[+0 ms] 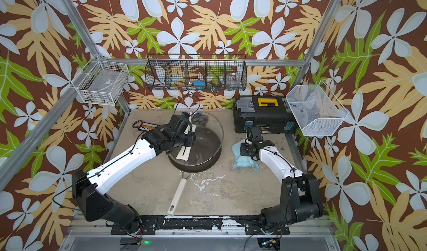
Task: Wipe the pot lid with a cloth
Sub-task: Pick up the cleaning item at the center of the board, then wipe the pot lid.
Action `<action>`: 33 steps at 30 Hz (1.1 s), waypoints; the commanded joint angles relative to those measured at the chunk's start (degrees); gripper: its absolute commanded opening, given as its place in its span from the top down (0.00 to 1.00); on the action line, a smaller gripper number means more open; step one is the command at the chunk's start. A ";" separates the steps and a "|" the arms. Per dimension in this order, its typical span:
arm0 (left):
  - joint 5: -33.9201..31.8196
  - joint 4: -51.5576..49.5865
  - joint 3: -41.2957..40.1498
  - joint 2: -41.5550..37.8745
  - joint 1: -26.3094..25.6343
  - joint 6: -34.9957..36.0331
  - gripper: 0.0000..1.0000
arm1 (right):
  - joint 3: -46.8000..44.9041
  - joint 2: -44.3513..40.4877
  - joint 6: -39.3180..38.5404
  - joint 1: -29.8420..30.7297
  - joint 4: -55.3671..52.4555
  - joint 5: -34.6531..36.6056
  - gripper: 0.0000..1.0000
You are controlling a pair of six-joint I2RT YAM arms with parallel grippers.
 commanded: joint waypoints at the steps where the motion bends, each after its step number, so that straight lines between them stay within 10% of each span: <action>1: 1.19 16.11 -4.12 -4.43 0.47 2.26 1.00 | -0.48 -2.65 -1.09 -0.21 3.02 -1.70 1.00; 10: 10.39 29.77 -15.21 -10.99 4.56 3.76 1.00 | -6.31 -12.00 -6.55 -3.36 12.58 -12.67 1.00; 19: 17.74 42.41 -21.86 -14.16 6.10 6.08 1.00 | -9.95 -10.82 3.15 -11.14 29.24 -44.12 1.00; 33: 33.38 60.93 -29.03 -15.40 10.10 4.66 1.00 | -9.70 -10.85 11.12 -11.15 45.74 -58.87 1.00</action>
